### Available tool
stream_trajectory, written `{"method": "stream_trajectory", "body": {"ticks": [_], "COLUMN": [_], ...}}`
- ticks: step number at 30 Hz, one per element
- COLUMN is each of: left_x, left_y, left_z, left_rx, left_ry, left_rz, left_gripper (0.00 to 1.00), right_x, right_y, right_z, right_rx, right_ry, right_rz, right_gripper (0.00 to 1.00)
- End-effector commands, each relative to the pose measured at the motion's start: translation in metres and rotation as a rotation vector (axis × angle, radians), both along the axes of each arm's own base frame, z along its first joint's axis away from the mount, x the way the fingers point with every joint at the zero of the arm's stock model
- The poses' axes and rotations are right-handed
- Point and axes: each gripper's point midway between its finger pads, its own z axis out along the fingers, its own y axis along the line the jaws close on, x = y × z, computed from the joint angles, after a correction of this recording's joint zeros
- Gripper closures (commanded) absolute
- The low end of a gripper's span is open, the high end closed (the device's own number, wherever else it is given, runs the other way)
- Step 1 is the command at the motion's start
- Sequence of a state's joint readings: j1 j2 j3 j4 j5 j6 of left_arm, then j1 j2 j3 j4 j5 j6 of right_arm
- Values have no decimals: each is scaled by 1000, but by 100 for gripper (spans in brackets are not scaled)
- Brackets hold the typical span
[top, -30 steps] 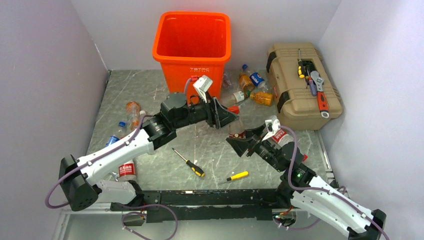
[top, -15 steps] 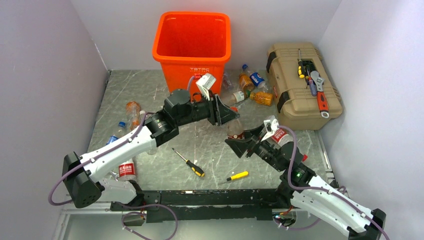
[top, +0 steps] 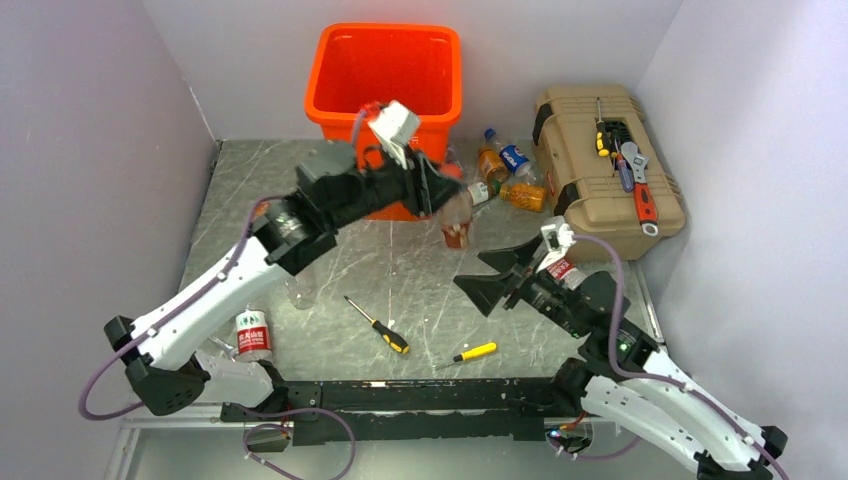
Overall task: Put the plastic bottles in the bin
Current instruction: Place the plastic bottle in the trash bin.
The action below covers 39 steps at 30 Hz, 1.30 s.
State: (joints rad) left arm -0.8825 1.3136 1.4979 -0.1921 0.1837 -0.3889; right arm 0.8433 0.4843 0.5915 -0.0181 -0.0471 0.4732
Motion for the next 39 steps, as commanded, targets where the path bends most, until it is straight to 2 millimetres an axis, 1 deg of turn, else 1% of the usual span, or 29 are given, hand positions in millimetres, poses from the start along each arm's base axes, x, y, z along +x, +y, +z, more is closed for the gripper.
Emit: {"method": "stream_trajectory", "body": {"ticks": [1, 4, 5, 6, 7, 9, 10, 11, 13, 14, 16, 18, 20, 23, 25, 26, 27, 29, 30, 31, 32, 35, 38, 39], "left_x": [33, 61, 73, 86, 105, 135, 153, 165, 190, 200, 220, 241, 261, 280, 287, 290, 292, 292, 289, 286, 281, 260, 226, 214], "left_y": [64, 99, 107, 115, 120, 132, 142, 148, 159, 161, 163, 160, 155, 145, 141, 141, 141, 143, 144, 145, 147, 158, 175, 181], "left_z": [99, 149, 158, 164, 163, 164, 163, 163, 159, 157, 145, 130, 108, 75, 57, 52, 46, 46, 52, 58, 67, 98, 125, 128], "left_rx": [6, 5, 26, 55, 90, 130, 142, 136, 100, 72, 32, 9, 26, 56, 64, 66, 68, 67, 59, 48, 33, -5, -43, -48], "left_ry": [-365, -516, -555, -589, -602, -621, -623, -624, -618, -614, -568, -502, -445, -375, -336, -326, -316, -319, -326, -333, -343, -381, -404, -401], "left_rz": [276, 427, 467, 517, 573, 635, 665, 681, 689, 682, 649, 635, 622, 587, 579, 581, 587, 596, 598, 602, 606, 629, 661, 676], "left_gripper": [100, 100, 100, 100, 100, 100, 100, 100, 100, 100, 100, 100, 100, 100, 100, 99, 84, 39, 22, 10, 2, 1, 1, 1], "right_x": [-23, -20, -18, -16, -15, -15, -15, -14, -12, -11, -9, -6, -4, -1, 0, 1, 1, 3, 4, 5, 6, 8, 11, 11], "right_y": [-9, -15, -16, -18, -19, -18, -17, -16, -15, -15, -17, -22, -30, -41, -45, -46, -46, -46, -45, -46, -46, -46, -49, -50], "right_z": [23, 10, 3, -4, -10, -20, -26, -33, -44, -49, -57, -62, -65, -64, -63, -63, -63, -65, -66, -67, -68, -69, -70, -70], "right_rx": [-7, -28, -38, -46, -52, -60, -63, -69, -75, -77, -79, -86, -106, -128, -130, -129, -129, -135, -140, -146, -152, -158, -159, -157], "right_ry": [-31, -9, 5, 21, 37, 61, 76, 90, 115, 127, 146, 148, 144, 129, 122, 119, 118, 122, 125, 129, 133, 140, 151, 153], "right_rz": [68, 31, 17, 0, -9, -10, -6, -6, -12, -19, -39, -73, -105, -156, -176, -181, -182, -188, -191, -196, -200, -212, -235, -243], "right_gripper": [0, 0, 0, 0, 0, 0, 0, 0, 0, 1, 1, 1, 1, 1, 1, 1, 1, 1, 1, 0, 0, 0, 0, 0]}}
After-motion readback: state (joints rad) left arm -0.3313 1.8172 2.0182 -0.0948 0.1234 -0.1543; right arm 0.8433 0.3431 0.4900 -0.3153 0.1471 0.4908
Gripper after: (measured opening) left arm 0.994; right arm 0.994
